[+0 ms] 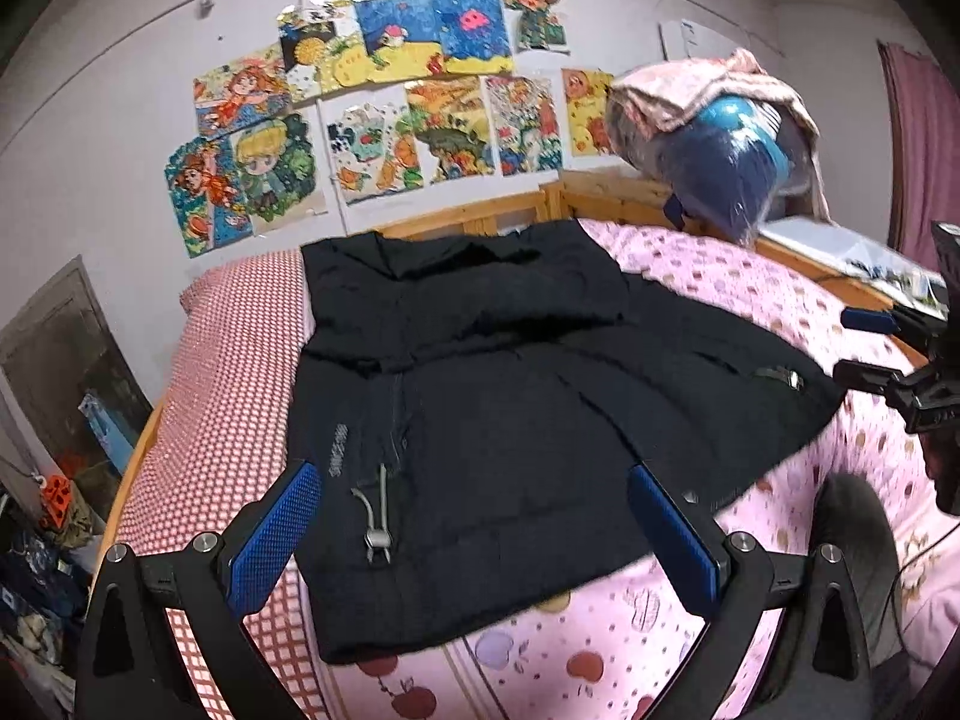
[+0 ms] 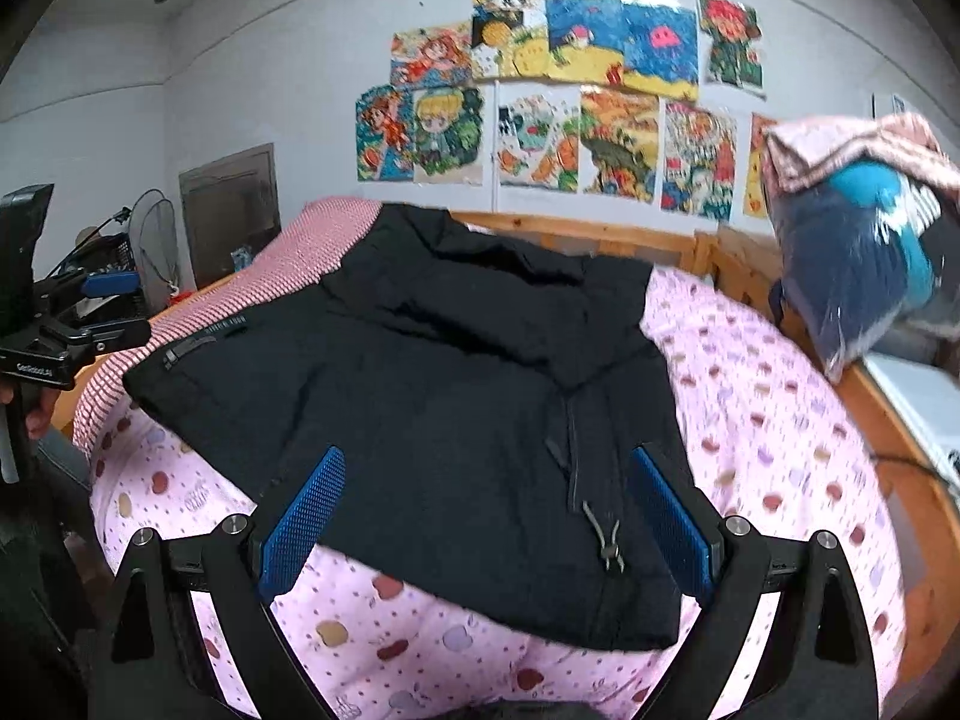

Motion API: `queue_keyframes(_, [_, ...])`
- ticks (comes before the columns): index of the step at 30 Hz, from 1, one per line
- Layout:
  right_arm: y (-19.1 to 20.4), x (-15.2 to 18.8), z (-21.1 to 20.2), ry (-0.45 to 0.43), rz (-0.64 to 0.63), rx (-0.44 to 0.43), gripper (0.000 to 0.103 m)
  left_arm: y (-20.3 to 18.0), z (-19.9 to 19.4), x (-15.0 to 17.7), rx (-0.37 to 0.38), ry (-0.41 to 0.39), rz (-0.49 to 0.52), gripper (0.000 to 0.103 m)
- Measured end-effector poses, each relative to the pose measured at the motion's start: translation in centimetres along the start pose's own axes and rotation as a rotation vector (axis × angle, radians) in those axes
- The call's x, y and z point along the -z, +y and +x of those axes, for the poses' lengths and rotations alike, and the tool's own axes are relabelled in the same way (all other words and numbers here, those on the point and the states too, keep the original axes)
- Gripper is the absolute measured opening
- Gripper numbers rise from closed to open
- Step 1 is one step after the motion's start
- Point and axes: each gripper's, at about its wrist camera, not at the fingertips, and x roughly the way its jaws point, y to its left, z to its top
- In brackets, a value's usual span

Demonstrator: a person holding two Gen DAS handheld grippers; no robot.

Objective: Fold large clothes

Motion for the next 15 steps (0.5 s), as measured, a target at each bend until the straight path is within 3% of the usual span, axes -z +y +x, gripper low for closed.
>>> queue_keyframes(8, [-0.4,4.1,2.7,0.09,0.008,0.002,0.093,-0.9,1.1,4.2,0.013,0.053,0.137,0.103])
queue_keyframes(15, [-1.1,7.1,4.5,0.15,0.042,0.027,0.093,-0.6,2.3,5.6,-0.019,0.074,0.17,0.103])
